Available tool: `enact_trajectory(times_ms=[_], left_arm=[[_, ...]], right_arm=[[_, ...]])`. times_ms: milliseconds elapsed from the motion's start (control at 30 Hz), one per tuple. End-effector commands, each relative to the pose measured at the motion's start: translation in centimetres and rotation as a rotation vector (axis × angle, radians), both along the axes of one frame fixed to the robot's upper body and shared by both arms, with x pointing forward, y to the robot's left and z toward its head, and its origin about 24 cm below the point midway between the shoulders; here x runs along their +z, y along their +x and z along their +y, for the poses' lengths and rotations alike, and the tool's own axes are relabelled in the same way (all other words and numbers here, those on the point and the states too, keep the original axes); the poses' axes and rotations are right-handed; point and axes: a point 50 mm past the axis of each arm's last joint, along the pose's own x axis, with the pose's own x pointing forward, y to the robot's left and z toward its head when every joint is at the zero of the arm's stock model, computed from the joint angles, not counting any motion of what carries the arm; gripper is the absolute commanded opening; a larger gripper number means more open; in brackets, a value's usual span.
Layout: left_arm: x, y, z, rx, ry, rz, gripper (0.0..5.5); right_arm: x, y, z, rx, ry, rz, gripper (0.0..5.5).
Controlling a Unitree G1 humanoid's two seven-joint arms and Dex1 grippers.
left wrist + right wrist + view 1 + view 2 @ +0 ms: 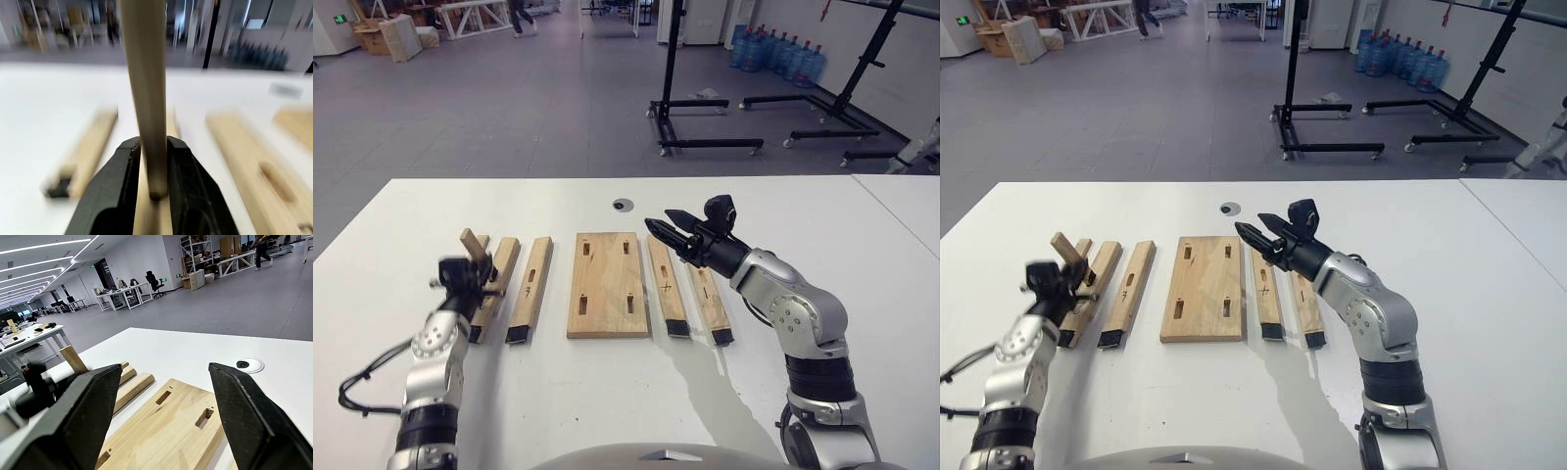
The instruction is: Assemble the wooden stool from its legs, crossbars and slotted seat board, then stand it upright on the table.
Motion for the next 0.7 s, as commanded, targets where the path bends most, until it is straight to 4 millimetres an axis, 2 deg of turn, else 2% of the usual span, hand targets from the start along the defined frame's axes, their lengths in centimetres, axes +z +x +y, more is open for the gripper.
enact_trajectory(times_ms=[33,267,333,367,500,600,700], left_arm=[[-0.9,-0.2,0.3,0.015,0.009,0.068,1.40],[-0.8,0.3,0.1,0.017,0.013,0.059,2.33],[0.1,0.8,-0.1,0.020,0.007,0.027,2.70],[0.8,1.0,-0.2,0.014,0.005,0.007,2.70],[5.0,2.4,-0.3,-0.011,0.013,-0.112,2.70],[9.4,3.3,-0.3,-0.022,0.037,-0.224,2.70],[12.9,3.5,-0.4,-0.026,0.065,-0.300,2.70]], right_arm=[[0.1,0.1,0.0,-0.008,-0.011,-0.010,3.25],[0.1,0.2,0.0,-0.012,-0.013,-0.008,3.25],[0.0,0.2,0.0,-0.011,-0.014,-0.006,3.25],[0.0,0.2,0.1,-0.011,-0.013,-0.006,3.25],[0.0,0.2,0.2,-0.010,-0.009,-0.010,3.25],[0.0,0.2,0.3,-0.011,-0.005,-0.014,3.25],[0.1,0.1,0.4,-0.009,0.000,-0.016,3.25]])
